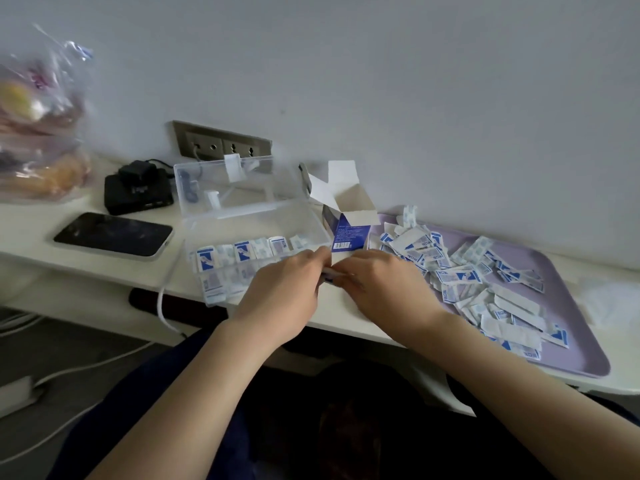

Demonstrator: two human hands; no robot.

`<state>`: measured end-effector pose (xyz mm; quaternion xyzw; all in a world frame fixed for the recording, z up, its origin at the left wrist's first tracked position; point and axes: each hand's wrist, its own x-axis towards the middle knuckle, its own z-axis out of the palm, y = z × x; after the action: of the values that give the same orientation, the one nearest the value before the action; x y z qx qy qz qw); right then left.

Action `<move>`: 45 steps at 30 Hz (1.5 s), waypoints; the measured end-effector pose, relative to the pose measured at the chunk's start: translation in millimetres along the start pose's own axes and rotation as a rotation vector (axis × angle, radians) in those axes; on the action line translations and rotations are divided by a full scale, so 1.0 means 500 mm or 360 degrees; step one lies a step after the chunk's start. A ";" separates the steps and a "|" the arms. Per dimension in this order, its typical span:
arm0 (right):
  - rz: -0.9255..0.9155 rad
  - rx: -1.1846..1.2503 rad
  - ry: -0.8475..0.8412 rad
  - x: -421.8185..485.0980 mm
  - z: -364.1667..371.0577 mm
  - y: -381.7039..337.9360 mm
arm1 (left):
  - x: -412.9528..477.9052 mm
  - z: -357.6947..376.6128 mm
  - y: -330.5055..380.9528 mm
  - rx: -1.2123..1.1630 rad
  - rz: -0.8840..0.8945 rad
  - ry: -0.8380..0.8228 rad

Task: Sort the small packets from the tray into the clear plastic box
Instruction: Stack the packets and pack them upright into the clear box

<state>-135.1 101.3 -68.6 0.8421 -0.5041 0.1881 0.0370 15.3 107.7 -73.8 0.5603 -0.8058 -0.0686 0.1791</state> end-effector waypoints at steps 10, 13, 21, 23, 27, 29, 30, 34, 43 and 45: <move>0.0230 0.0507 -0.0426 0.108 -0.017 -0.079 | -0.024 -0.055 -0.091 -0.0213 -0.0167 0.0604; 0.0281 0.0599 -0.0382 0.149 0.000 -0.088 | -0.032 -0.061 -0.134 -0.0067 -0.0348 0.0677; 0.0475 0.0766 -0.0330 0.241 0.072 -0.114 | -0.072 -0.054 -0.216 0.0151 -0.0654 0.0327; 0.0511 0.0734 -0.0381 0.261 0.094 -0.119 | -0.081 -0.050 -0.223 0.0149 -0.0670 0.0285; 0.0582 0.0618 -0.0680 0.285 0.127 -0.133 | -0.085 -0.049 -0.228 0.0122 -0.0658 0.0273; 0.0649 0.0635 -0.0811 0.296 0.144 -0.145 | -0.082 -0.049 -0.230 0.0104 -0.0662 0.0271; 0.0676 0.0649 -0.0848 0.299 0.150 -0.147 | -0.080 -0.050 -0.227 0.0102 -0.0666 0.0267; 0.0727 0.0647 -0.0972 0.312 0.173 -0.171 | -0.075 -0.050 -0.229 0.0060 -0.0684 0.0247; 0.0703 0.0405 -0.1097 0.322 0.203 -0.185 | -0.070 -0.053 -0.241 -0.0019 -0.0671 0.0195; 0.0674 0.0349 -0.1109 0.322 0.203 -0.185 | -0.068 -0.055 -0.242 -0.0030 -0.0663 0.0182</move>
<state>40.7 -13.6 -93.7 0.7322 -0.6253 -0.0519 -0.2650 142.2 97.8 -93.2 0.7161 -0.6603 -0.0797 0.2117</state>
